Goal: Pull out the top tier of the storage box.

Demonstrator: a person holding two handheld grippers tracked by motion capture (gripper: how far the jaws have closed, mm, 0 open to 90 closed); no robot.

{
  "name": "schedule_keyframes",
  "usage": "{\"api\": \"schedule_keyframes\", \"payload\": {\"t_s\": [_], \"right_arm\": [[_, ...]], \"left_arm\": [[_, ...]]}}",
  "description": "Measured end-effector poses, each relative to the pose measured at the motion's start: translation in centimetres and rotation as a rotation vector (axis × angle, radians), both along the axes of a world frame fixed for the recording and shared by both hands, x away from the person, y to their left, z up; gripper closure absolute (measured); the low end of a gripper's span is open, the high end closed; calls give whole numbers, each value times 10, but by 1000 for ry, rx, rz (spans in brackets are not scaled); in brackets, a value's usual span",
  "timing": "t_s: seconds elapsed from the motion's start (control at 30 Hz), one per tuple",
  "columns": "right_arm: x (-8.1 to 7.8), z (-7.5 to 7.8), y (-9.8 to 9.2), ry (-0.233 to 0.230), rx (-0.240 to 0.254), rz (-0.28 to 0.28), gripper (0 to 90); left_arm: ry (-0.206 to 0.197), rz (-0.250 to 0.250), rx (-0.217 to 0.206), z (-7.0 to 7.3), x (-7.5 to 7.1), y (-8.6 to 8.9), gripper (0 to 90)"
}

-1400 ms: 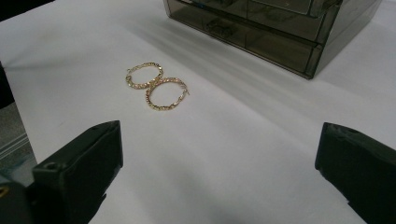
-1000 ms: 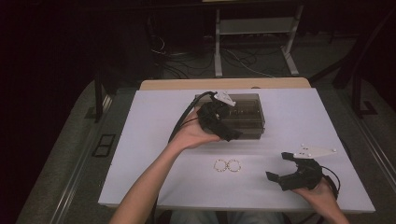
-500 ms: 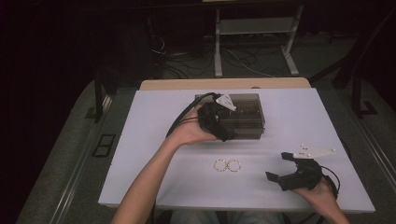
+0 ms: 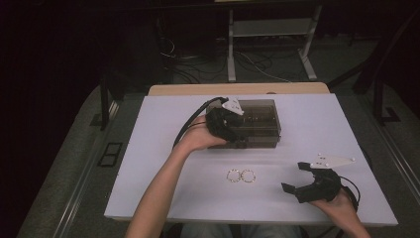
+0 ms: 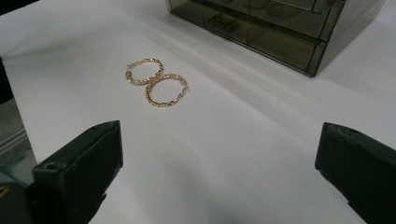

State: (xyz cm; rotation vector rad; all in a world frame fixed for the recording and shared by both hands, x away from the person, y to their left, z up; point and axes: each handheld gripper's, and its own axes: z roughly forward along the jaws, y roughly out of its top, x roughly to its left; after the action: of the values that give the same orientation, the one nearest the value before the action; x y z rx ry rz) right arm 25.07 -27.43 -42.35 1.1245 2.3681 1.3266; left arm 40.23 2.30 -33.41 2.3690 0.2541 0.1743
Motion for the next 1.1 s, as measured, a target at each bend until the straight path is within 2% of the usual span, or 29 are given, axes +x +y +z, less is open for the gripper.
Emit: {"api": "schedule_keyframes", "payload": {"t_s": [0.4,0.6,1.1], "right_arm": [[0,-1,1,2,-9,4,3],[0,-1,2,3,-15,8,3],[0,-2,2,5,-21,12,3]], "left_arm": [[29,-6,-73,-10,6,8,566],[34,-15,-74,-14,7,7,605],[46,-45,-42,-21,8,0,724]]}}
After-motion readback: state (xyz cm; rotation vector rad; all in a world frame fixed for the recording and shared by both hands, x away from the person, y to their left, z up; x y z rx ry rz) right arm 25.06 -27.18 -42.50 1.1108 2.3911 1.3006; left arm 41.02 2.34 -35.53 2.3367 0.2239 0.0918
